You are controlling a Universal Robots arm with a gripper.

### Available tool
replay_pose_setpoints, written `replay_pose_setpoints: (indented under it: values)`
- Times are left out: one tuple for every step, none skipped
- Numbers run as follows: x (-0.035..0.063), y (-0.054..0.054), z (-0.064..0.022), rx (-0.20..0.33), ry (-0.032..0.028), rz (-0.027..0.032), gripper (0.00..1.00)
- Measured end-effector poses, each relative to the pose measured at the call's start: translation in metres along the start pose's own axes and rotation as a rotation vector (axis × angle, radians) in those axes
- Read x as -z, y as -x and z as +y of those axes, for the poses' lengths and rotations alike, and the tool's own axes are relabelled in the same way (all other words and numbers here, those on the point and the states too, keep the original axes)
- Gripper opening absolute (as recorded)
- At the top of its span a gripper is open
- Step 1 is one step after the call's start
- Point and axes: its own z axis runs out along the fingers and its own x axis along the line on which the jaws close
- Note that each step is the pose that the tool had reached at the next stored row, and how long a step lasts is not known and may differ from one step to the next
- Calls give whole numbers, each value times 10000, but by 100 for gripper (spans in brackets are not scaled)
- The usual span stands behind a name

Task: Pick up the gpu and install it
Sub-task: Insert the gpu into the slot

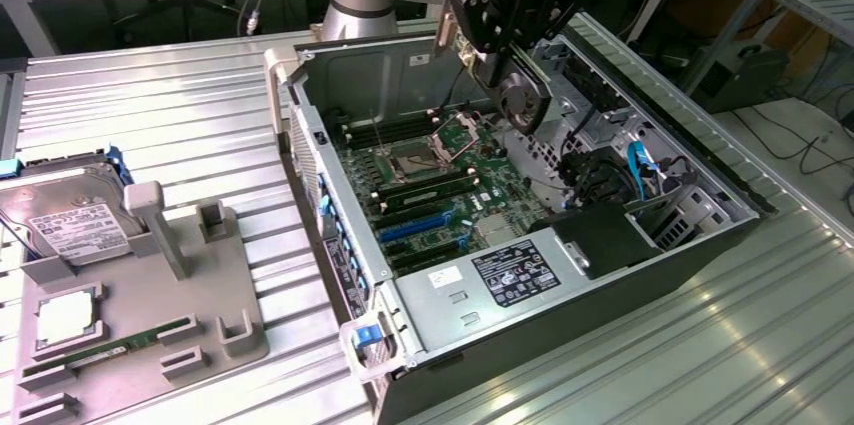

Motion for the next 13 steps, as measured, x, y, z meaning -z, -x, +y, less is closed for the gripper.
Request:
replay_pose_setpoints:
  values:
    - [0,0,0,0,0,0,28]
    - [0,0,0,0,0,0,28]
    - [0,0,0,5,0,0,28]
    - [0,0,0,28,1,0,28]
    - [0,0,0,116,4,1,28]
    - [0,-1,0,222,9,2,28]
    - [0,-1,0,269,11,3,28]
    - [0,-1,0,339,12,4,28]
    - [0,-1,0,430,14,5,28]
    - [0,-1,0,557,17,7,28]
    - [0,-1,0,730,20,9,28]
    - [0,-1,0,905,24,11,28]
    - [0,-1,0,1087,27,14,28]
